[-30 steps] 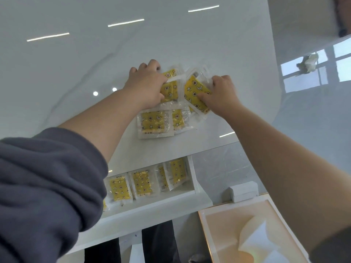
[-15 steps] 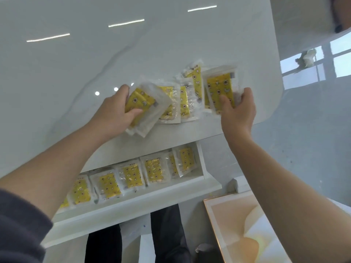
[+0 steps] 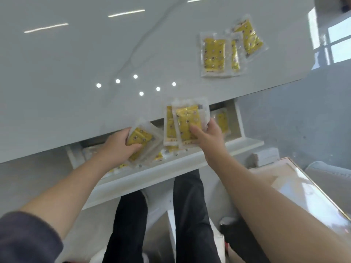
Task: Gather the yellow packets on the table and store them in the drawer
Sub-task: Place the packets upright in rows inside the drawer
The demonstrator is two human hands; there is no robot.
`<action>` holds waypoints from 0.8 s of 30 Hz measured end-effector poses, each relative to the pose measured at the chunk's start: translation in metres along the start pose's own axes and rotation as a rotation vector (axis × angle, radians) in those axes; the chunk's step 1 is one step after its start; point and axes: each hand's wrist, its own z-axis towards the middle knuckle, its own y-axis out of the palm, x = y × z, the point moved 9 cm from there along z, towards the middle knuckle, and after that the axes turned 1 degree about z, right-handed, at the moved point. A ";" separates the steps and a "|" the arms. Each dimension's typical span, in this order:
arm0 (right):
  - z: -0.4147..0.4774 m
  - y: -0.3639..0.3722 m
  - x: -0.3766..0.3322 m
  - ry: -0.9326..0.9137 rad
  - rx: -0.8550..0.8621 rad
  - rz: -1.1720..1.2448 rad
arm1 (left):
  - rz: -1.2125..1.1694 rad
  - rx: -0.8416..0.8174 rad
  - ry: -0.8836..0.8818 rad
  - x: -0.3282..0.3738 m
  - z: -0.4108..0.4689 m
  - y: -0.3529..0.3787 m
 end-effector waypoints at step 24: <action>0.020 0.152 0.133 0.305 -0.142 -0.245 | -0.220 0.328 -0.745 -0.208 -0.012 0.011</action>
